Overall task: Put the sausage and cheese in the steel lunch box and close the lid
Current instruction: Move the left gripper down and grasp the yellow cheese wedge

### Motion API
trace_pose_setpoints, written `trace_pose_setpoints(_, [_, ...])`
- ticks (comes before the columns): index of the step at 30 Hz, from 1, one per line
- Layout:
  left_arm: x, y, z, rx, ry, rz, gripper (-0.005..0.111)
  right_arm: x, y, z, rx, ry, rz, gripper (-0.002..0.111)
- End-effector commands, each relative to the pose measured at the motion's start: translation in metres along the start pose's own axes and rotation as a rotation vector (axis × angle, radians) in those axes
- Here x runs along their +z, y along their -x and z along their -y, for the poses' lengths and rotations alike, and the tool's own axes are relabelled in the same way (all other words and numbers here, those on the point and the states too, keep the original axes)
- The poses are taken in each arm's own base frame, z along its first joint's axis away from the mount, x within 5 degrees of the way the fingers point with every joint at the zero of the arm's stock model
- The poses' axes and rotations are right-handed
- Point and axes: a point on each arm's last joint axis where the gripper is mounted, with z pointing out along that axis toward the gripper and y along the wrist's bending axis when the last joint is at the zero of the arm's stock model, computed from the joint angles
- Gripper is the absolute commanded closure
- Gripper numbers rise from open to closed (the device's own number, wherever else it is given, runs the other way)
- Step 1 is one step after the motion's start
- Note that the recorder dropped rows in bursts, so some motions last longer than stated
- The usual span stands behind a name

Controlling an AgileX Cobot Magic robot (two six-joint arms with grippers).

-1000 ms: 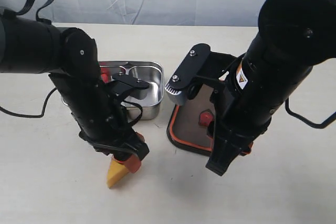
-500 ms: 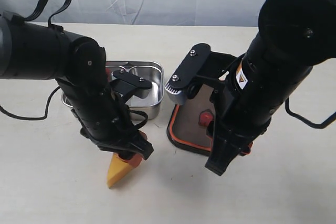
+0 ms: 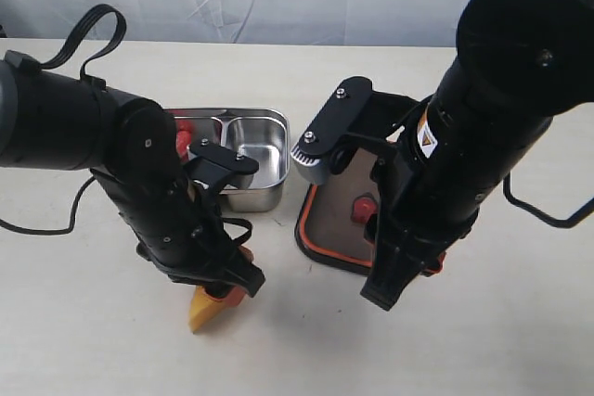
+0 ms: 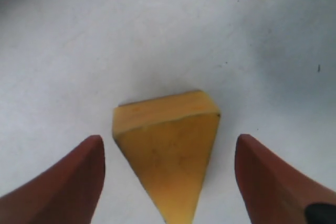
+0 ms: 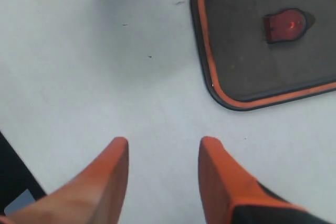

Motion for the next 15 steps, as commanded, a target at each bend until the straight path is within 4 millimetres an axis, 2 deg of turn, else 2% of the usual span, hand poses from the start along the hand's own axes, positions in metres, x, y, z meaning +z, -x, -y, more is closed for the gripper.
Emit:
trace_pose_setpoints(1, [0.002,0.002,0.002,-0.026,-0.012,0.030,0.040,-0.002,-0.001,-0.001,-0.005,-0.007,0.009,0.066])
trace_pose_setpoints(10, [0.025,0.004,0.004,-0.184,-0.066,-0.003,0.040,-0.002,-0.002,-0.001,0.002,-0.006,0.003,0.066])
trace_pose_setpoints(15, [0.034,-0.001,0.002,-0.178,-0.055,-0.072,0.040,-0.002,-0.002,-0.001,0.002,-0.006,0.003,0.066])
